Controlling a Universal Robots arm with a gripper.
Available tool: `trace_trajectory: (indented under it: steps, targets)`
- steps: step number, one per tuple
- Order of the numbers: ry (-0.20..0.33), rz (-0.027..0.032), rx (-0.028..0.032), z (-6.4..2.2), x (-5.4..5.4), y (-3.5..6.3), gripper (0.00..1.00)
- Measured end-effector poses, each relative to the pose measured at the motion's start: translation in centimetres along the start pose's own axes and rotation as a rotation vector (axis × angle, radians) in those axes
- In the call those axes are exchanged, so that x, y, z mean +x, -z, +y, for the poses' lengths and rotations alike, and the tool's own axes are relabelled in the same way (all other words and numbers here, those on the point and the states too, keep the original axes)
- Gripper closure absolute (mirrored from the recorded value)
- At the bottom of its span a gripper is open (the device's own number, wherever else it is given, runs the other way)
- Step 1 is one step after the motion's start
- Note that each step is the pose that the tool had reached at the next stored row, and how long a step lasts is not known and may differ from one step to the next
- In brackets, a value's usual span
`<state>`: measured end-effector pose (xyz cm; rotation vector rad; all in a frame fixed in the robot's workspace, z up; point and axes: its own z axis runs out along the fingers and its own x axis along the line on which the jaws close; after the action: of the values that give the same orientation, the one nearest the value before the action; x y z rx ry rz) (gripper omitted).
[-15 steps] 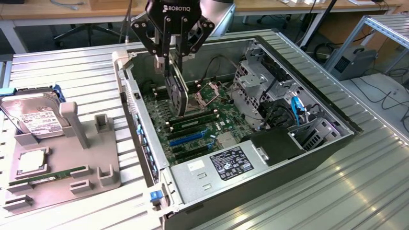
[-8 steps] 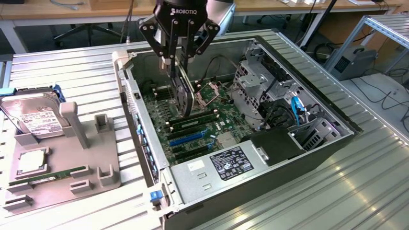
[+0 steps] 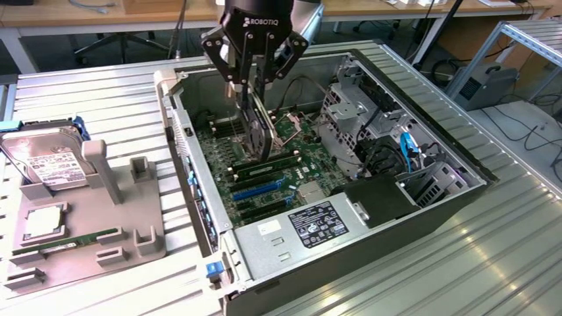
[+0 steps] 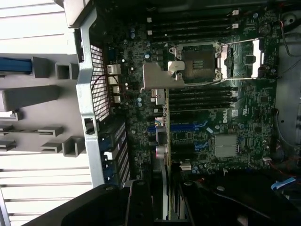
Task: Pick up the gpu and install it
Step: 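Pick up the gpu and move the gpu toward the slot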
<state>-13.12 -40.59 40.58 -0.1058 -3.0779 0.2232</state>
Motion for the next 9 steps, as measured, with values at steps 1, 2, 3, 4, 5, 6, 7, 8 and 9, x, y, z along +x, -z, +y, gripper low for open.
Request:
trace_trajectory:
  steps: [1, 2, 3, 4, 5, 6, 7, 8, 9]
  targets:
    - [0.000, 0.0005, 0.0001, 0.02, -0.1, -0.05, 0.73]
    - [0.000, 0.0009, 0.0002, 0.04, -0.3, -0.09, 0.73]
    - [0.000, 0.0014, 0.0002, 0.05, -0.4, -0.14, 0.73]
    - [0.000, 0.0020, 0.0001, 0.07, -0.6, -0.21, 0.73]
    - [0.000, 0.0024, 0.0002, 0.09, -0.7, -0.25, 0.73]
    - [0.000, 0.0029, 0.0001, 0.11, -0.8, -0.31, 0.73]
    - [0.000, 0.0032, 0.0001, 0.12, -0.9, -0.35, 0.73]
    - [0.001, 0.0037, 0.0002, 0.14, -1.1, -0.40, 0.73]
    - [0.001, 0.0041, 0.0003, 0.15, -1.2, -0.45, 0.73]
